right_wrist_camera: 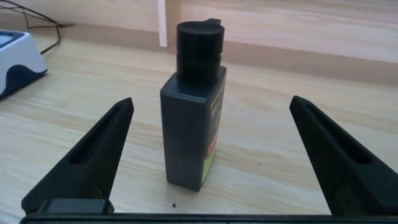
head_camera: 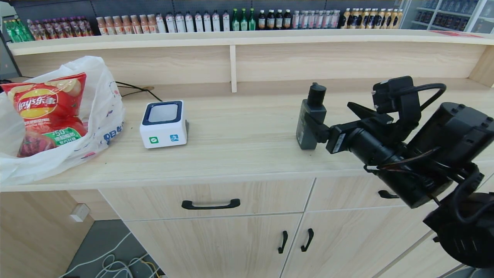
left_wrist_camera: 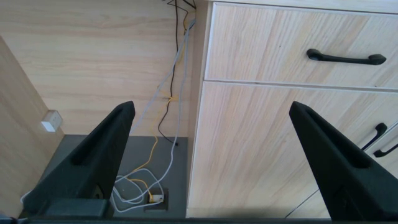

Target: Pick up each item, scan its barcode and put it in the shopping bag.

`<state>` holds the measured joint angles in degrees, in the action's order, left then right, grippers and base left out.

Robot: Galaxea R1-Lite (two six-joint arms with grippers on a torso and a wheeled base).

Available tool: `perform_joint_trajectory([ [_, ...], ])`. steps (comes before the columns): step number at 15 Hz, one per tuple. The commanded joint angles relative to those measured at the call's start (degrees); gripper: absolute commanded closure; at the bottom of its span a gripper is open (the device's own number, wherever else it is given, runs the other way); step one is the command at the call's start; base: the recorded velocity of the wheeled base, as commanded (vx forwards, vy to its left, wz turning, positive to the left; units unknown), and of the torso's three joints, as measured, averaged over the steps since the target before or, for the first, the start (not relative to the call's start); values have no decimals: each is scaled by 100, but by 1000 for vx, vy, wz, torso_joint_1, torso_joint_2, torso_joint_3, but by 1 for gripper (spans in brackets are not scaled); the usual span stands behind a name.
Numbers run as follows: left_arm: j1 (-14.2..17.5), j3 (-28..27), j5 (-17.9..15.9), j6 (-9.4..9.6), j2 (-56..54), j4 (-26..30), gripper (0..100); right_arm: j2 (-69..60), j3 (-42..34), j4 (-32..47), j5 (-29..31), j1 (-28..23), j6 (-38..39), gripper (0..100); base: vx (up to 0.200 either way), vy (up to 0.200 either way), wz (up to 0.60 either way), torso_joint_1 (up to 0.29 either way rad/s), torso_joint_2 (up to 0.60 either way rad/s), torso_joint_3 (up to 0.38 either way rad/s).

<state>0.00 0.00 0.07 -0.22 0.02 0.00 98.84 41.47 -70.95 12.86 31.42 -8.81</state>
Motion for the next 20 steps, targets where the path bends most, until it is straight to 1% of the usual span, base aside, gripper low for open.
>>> perform_joint_trajectory([
  [1, 0, 0, 1, -4, -2, 0, 0, 294, 168, 2, 23, 23, 11, 0, 0, 0, 0, 0, 0, 0],
  [3, 0, 0, 1, -4, -2, 0, 0, 417, 353, 11, 32, -4, 82, 0, 0, 0, 0, 0, 0, 0],
  [5, 0, 0, 1, -4, -2, 0, 0, 575, 608, 99, 199, -4, 205, 0, 0, 0, 0, 0, 0, 0],
  [8, 0, 0, 1, -4, -2, 0, 0, 759, 854, 152, 243, -4, 249, 0, 0, 0, 0, 0, 0, 0],
  [10, 0, 0, 1, -4, -2, 0, 0, 891, 1030, 169, 375, -21, 284, 0, 0, 0, 0, 0, 0, 0],
  [11, 0, 0, 1, -4, -2, 0, 0, 970, 1117, 222, 410, -39, 398, 0, 0, 0, 0, 0, 0, 0],
  [17, 0, 0, 1, -4, -2, 0, 0, 1252, 1311, 248, 472, -127, 477, 0, 0, 0, 0, 0, 0, 0],
  [20, 0, 0, 1, -4, -2, 0, 0, 1322, 1293, 231, 472, -127, 477, 0, 0, 0, 0, 0, 0, 0],
])
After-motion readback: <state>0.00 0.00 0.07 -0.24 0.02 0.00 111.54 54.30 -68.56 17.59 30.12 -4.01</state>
